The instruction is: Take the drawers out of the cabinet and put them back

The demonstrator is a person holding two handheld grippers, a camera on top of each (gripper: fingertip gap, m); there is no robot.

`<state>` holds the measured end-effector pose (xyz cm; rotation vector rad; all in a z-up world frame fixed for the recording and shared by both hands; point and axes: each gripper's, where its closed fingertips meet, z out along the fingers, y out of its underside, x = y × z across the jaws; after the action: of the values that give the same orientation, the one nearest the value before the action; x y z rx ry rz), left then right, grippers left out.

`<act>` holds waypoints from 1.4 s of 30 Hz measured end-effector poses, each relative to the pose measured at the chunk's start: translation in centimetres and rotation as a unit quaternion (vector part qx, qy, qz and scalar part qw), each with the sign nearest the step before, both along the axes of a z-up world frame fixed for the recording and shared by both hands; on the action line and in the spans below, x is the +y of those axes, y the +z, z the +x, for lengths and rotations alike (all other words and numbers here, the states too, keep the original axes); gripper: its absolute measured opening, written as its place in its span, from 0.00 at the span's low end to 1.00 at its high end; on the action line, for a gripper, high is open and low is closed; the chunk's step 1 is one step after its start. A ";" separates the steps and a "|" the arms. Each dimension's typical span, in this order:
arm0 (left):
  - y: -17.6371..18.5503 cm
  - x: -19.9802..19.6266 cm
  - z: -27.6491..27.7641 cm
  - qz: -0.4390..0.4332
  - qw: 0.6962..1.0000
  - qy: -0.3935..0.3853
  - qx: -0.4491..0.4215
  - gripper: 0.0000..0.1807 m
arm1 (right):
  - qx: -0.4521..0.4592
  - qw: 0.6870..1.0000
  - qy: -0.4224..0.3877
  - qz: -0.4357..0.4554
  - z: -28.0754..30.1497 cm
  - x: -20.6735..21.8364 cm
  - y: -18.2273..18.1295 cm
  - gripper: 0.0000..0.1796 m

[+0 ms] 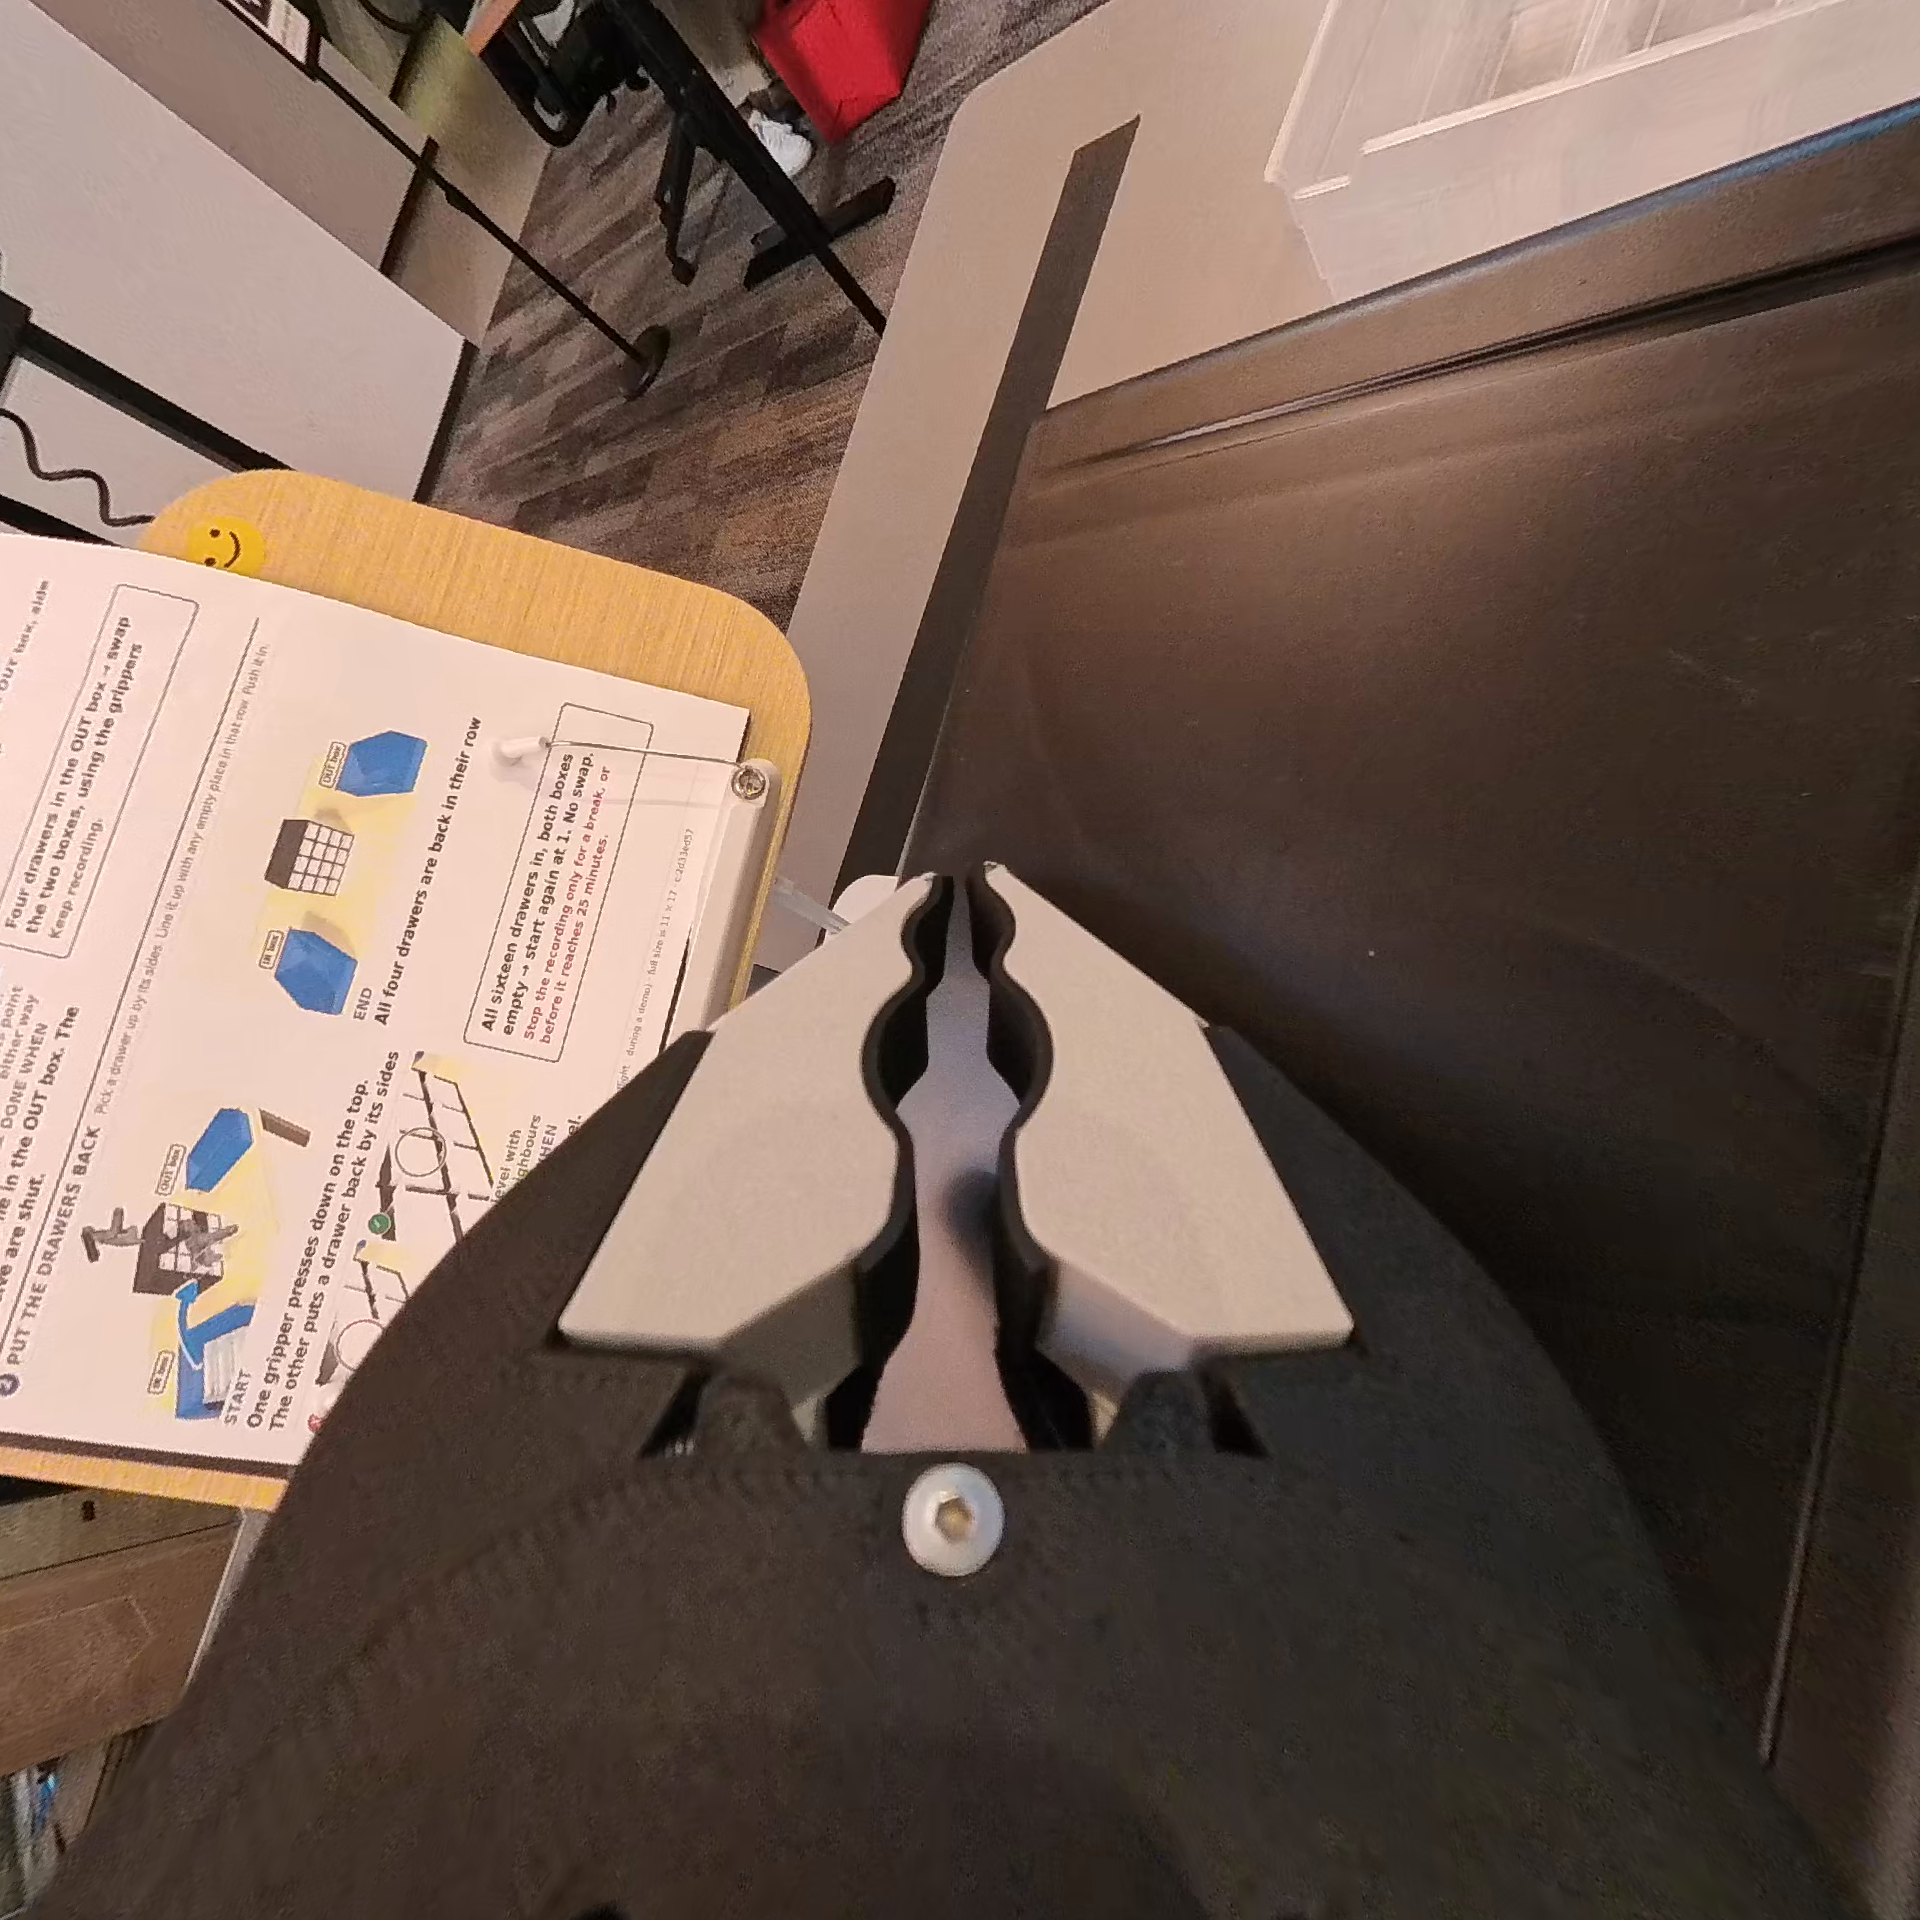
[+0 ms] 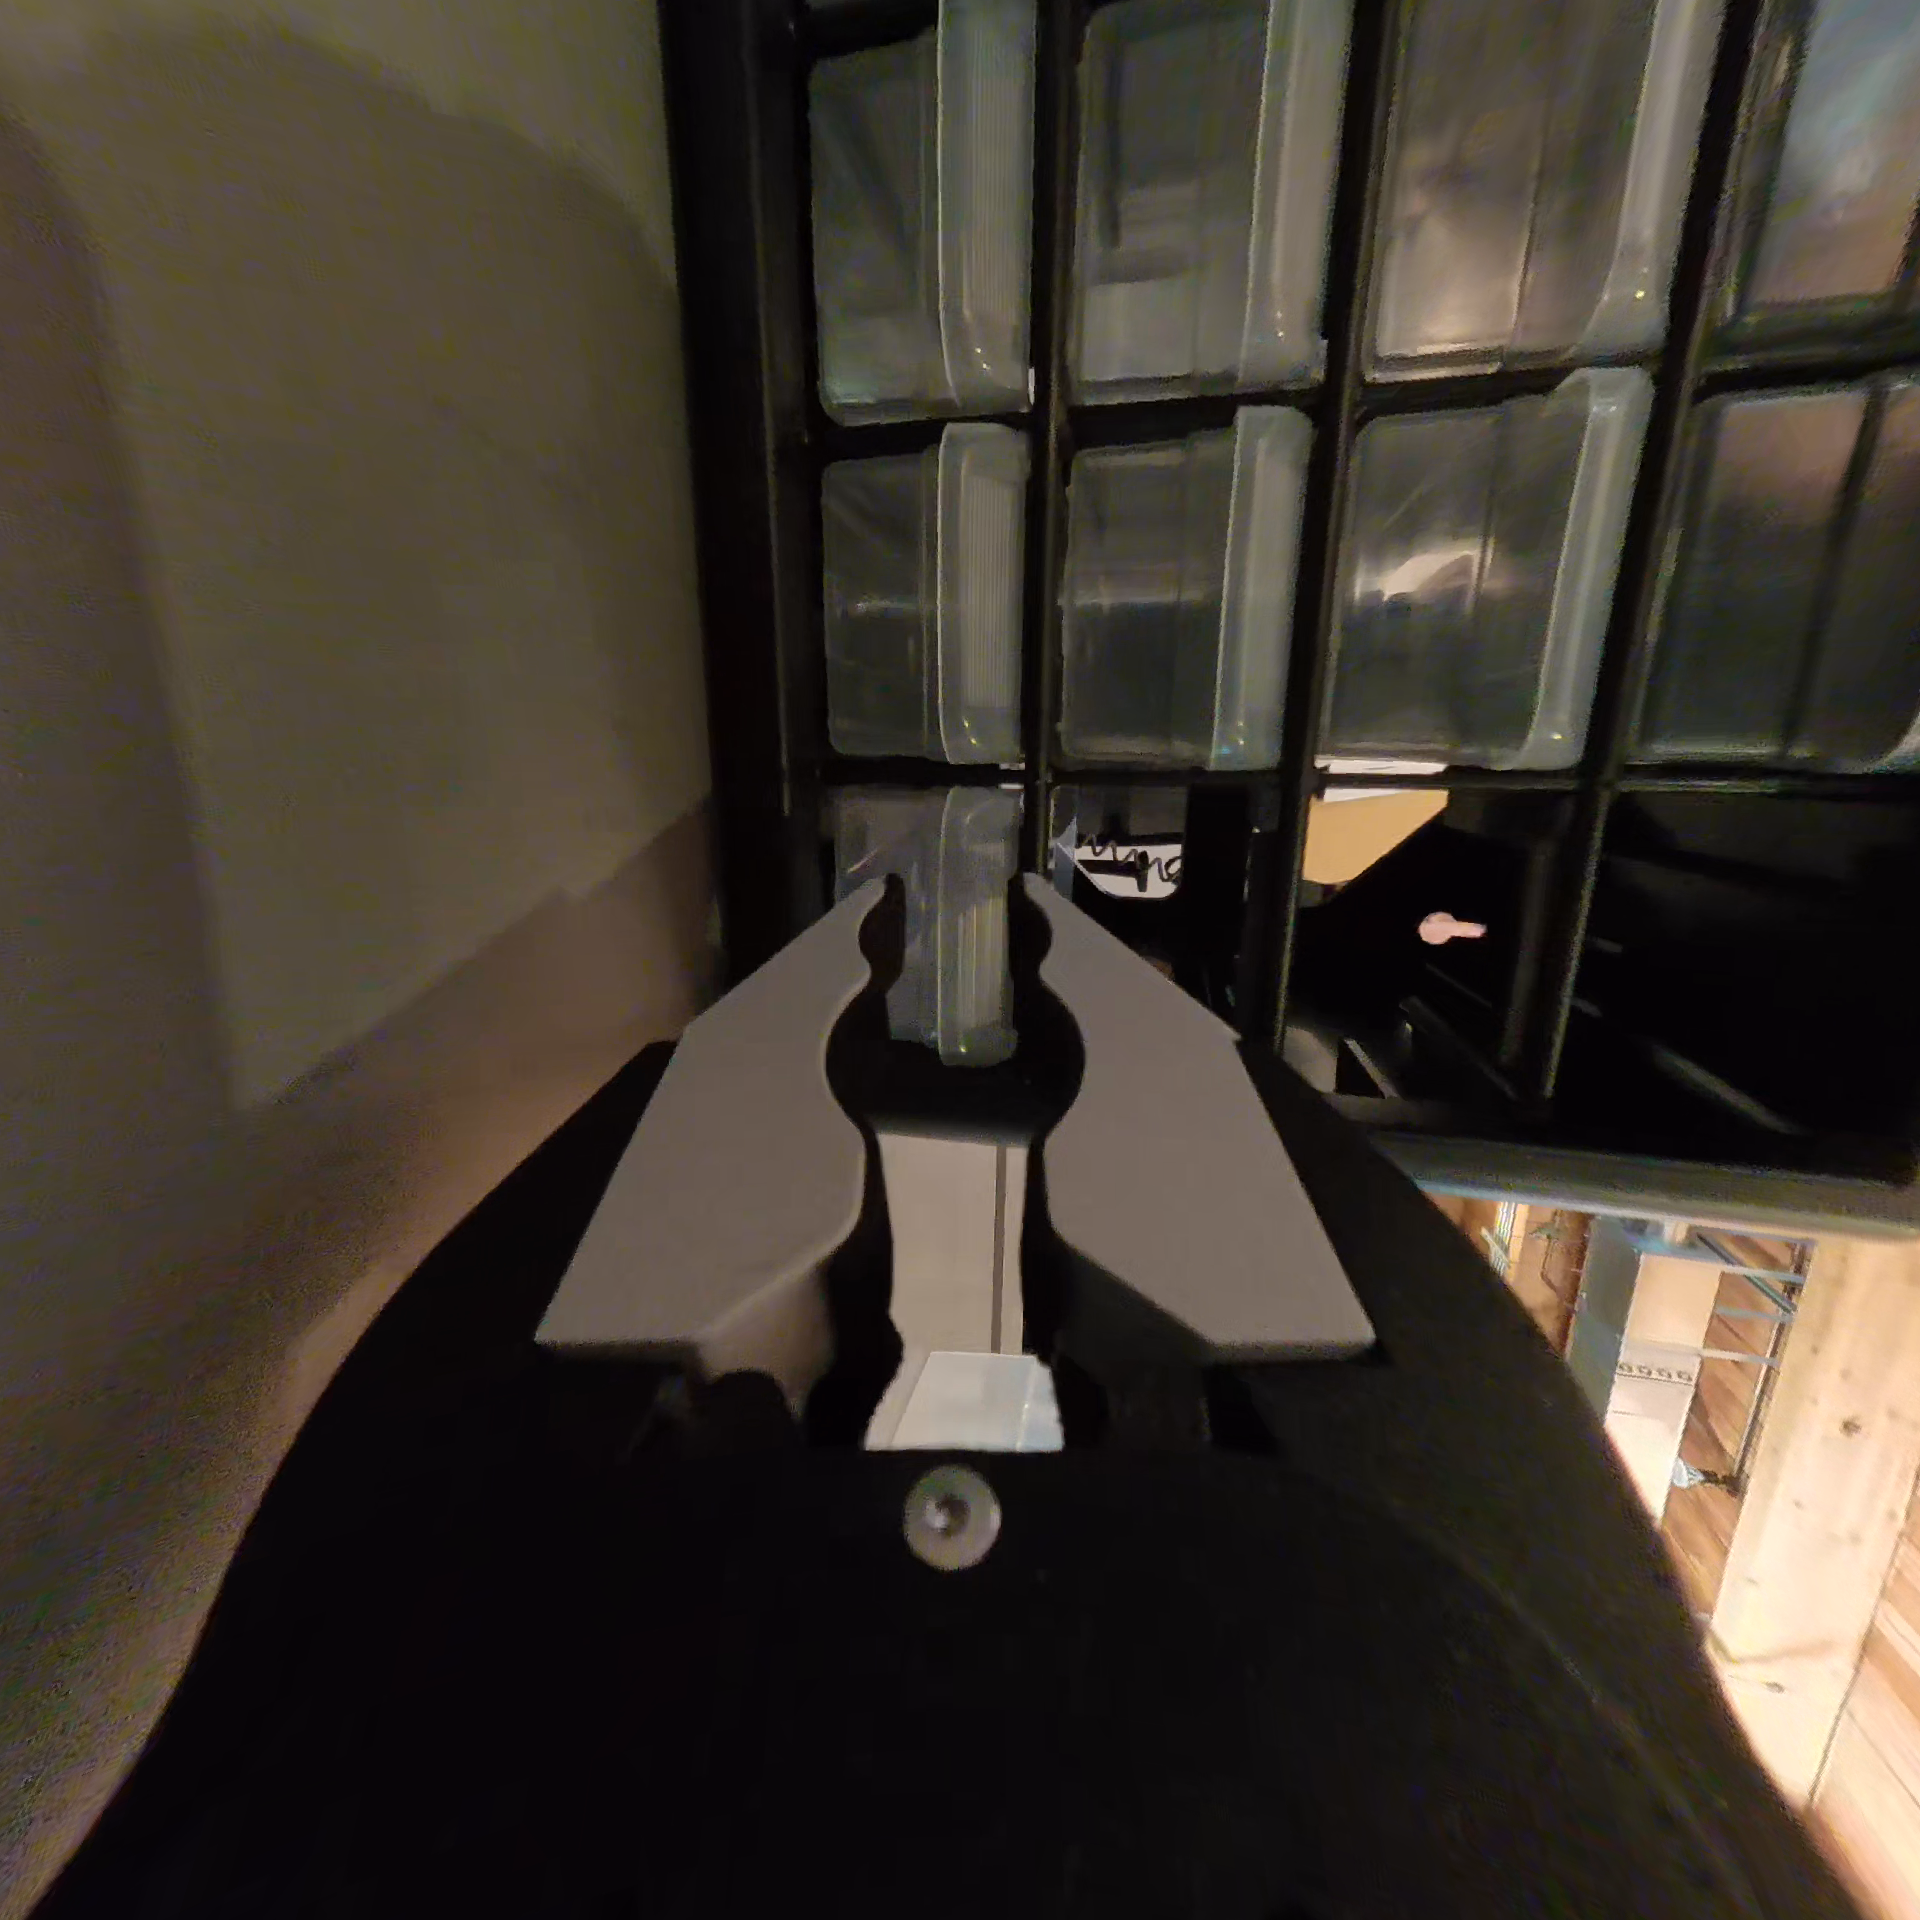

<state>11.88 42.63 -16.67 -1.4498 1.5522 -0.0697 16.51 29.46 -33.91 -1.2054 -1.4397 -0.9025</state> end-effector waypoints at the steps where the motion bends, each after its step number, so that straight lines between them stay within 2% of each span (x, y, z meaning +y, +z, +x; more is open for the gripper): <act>1: 0.0 0.0 0.0 0.000 1.000 0.000 0.000 0.01 | -0.001 1.000 -0.002 0.000 0.0 0.1 -0.1 0.10; 4: 0.0 0.0 0.0 0.000 1.000 0.000 0.000 0.01 | 0.000 1.000 -0.004 0.016 0.0 0.4 0.2 0.06; 8: 0.0 0.0 0.0 0.000 1.000 0.001 0.000 0.01 | 0.006 1.000 -0.006 -0.010 0.0 -0.1 0.3 0.05; 12: 0.0 0.0 0.0 0.000 1.000 0.001 0.000 0.01 | 0.011 0.999 0.007 -0.050 -0.5 -3.2 0.4 0.06; 17: 0.0 0.0 0.0 0.001 1.000 0.000 0.000 0.01 | 0.027 0.994 0.032 -0.099 -0.7 -9.2 0.6 0.06; 21: 0.0 0.0 0.0 0.001 1.000 0.000 0.000 0.01 | 0.038 0.992 0.037 -0.112 0.1 -12.4 1.5 0.05; 28: 0.0 0.0 -0.1 0.003 1.000 0.002 0.000 0.01 | 0.047 0.988 0.023 -0.143 0.7 -13.3 4.8 0.03; 31: 0.0 0.1 -0.1 0.003 1.000 0.003 0.000 0.01 | 0.033 0.985 0.024 -0.168 1.6 -14.0 4.0 0.03; 35: 0.0 0.0 0.0 0.004 1.000 0.002 0.000 0.01 | 0.019 0.971 -0.005 -0.240 4.2 -15.5 1.3 0.05; 38: 0.0 0.0 0.0 0.004 1.000 0.001 0.001 0.01 | 0.058 0.939 -0.035 -0.338 5.9 -17.4 0.0 0.24; 40: 0.0 0.0 0.0 0.004 1.000 0.001 0.001 0.01 | 0.154 0.902 -0.057 -0.400 5.1 -17.8 0.9 0.35; 42: 0.0 0.0 0.0 0.003 1.000 0.001 0.001 0.01 | 0.234 0.872 -0.102 -0.418 4.3 -16.6 2.0 0.46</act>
<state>11.85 42.66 -16.67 -1.4458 1.5516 -0.0622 20.85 12.90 -31.95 -2.0770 -1.3243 -0.0297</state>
